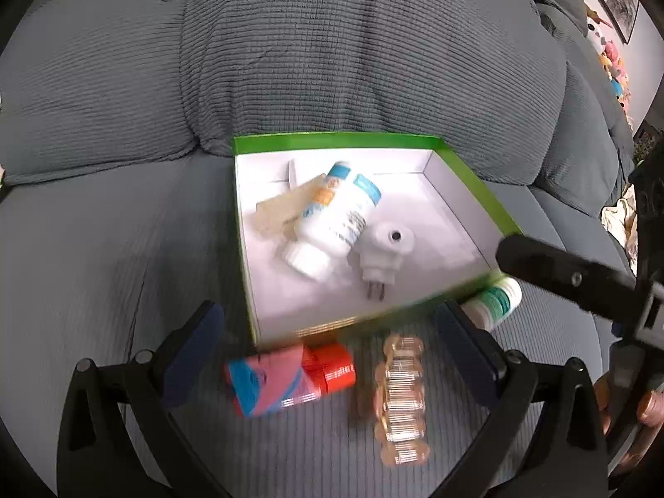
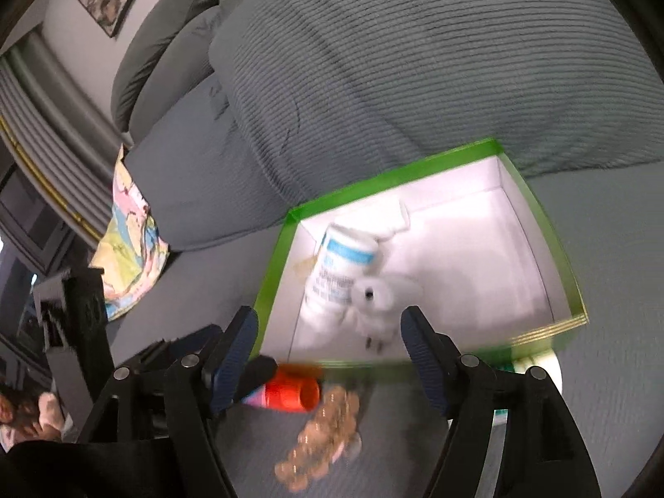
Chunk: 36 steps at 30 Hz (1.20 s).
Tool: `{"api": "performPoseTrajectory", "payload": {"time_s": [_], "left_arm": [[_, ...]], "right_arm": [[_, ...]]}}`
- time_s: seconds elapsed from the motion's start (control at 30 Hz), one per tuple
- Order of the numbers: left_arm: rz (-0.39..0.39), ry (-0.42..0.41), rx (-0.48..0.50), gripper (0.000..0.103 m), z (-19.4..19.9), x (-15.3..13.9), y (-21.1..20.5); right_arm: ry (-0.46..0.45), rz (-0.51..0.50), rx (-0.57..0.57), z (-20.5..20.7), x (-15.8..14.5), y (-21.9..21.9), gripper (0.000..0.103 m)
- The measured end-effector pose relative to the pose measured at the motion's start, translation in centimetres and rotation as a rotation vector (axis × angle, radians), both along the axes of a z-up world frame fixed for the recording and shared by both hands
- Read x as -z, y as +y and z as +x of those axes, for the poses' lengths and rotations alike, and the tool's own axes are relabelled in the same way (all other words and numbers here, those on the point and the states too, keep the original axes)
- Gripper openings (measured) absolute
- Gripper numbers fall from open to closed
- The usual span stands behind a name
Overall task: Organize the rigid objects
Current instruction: 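Move the right gripper to the beige translucent clip beside the box, then close the right gripper on the beige translucent clip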
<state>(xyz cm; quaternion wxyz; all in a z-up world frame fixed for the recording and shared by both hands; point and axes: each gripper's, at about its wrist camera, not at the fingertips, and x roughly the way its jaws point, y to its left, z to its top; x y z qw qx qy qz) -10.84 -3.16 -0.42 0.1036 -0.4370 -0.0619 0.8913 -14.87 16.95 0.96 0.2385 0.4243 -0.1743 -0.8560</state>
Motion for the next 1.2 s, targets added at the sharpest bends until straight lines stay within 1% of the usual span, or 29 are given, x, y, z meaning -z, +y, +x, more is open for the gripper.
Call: {"api": "performPoseTrajectory", "payload": {"time_s": [0.13, 0.3, 0.4, 0.53, 0.6, 0.7, 0.83, 1.1, 1.2], "left_arm": [[-0.008, 0.000, -0.011, 0.102, 2.0, 0.0, 0.3], [0.018, -0.017, 0.009, 0.102, 5.3, 1.2, 0.6], [-0.002, -0.030, 0.022, 0.102, 6.8, 2.2, 1.6], [0.017, -0.049, 0.026, 0.102, 8.4, 3.6, 1.8], [0.020, -0.055, 0.025, 0.102, 8.9, 4.2, 1.7], [0.019, -0.065, 0.015, 0.102, 9.0, 4.9, 1.6], [-0.009, -0.062, 0.004, 0.102, 8.6, 5.2, 1.7], [-0.027, -0.050, 0.023, 0.102, 7.7, 6.0, 3.1], [-0.012, -0.044, 0.029, 0.101, 7.3, 6.3, 3.4]], "right_arm": [[-0.006, 0.008, 0.005, 2.5, 0.5, 0.7, 0.073], [-0.029, 0.023, 0.041, 5.9, 1.5, 1.7, 0.074], [-0.052, -0.009, 0.043, 7.4, 2.6, 2.1, 0.074], [-0.086, -0.070, 0.048, 8.5, 3.6, 2.4, 0.074], [-0.096, -0.079, 0.034, 9.0, 4.0, 2.2, 0.074], [-0.115, -0.083, 0.014, 9.3, 4.9, 1.6, 0.074], [-0.139, -0.083, 0.002, 9.0, 5.8, 0.7, 0.074], [-0.157, -0.065, -0.008, 6.9, 7.6, -0.5, 0.074], [-0.163, -0.079, -0.002, 6.1, 8.4, -0.4, 0.074]]}}
